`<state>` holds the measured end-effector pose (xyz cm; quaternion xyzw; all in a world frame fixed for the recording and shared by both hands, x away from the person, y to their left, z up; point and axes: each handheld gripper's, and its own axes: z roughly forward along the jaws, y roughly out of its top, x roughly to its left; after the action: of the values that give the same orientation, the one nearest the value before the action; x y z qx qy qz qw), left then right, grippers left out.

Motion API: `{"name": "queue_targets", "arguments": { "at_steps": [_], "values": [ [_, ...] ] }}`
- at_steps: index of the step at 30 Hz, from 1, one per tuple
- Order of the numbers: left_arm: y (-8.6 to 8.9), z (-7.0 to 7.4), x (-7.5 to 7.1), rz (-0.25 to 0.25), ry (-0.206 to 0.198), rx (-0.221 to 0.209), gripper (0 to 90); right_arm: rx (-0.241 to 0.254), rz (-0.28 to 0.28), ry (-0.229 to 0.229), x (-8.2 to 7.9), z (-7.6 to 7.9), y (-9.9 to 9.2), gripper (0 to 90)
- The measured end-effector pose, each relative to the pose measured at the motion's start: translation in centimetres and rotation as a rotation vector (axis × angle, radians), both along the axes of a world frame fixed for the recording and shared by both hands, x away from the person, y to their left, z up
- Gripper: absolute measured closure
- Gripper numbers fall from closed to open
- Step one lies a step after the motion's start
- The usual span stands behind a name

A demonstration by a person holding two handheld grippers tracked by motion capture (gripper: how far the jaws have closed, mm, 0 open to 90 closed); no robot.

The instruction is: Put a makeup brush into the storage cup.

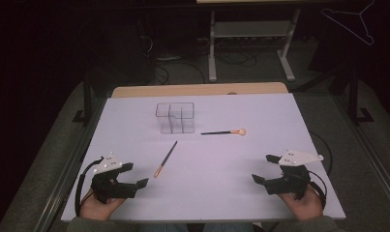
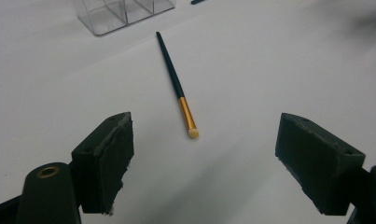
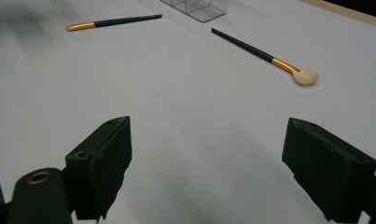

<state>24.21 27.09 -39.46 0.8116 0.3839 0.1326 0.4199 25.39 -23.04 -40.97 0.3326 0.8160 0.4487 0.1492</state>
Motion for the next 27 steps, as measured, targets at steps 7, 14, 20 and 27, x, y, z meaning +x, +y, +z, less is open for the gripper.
{"name": "queue_targets", "arguments": {
  "at_steps": [7, 14, 20, 27],
  "values": [
    [-0.1, -0.1, 0.0, -0.002, 0.006, 0.012, 18.7, 0.014, 0.006, -0.001, 0.3, -0.1, -0.1, 14.9],
    [0.0, -0.1, 0.0, 0.003, 0.015, 0.007, 18.7, 0.004, 0.001, -0.005, 0.2, 0.1, 0.2, 14.8],
    [-0.2, 0.0, 0.5, 0.000, 0.016, 0.002, 20.1, -0.011, -0.008, -0.009, -0.1, 0.2, 0.4, 14.9],
    [-1.0, 0.4, 2.0, -0.006, 0.027, 0.045, 22.2, -0.013, -0.028, -0.014, -0.4, 0.3, 0.1, 15.0]
  ]
}}
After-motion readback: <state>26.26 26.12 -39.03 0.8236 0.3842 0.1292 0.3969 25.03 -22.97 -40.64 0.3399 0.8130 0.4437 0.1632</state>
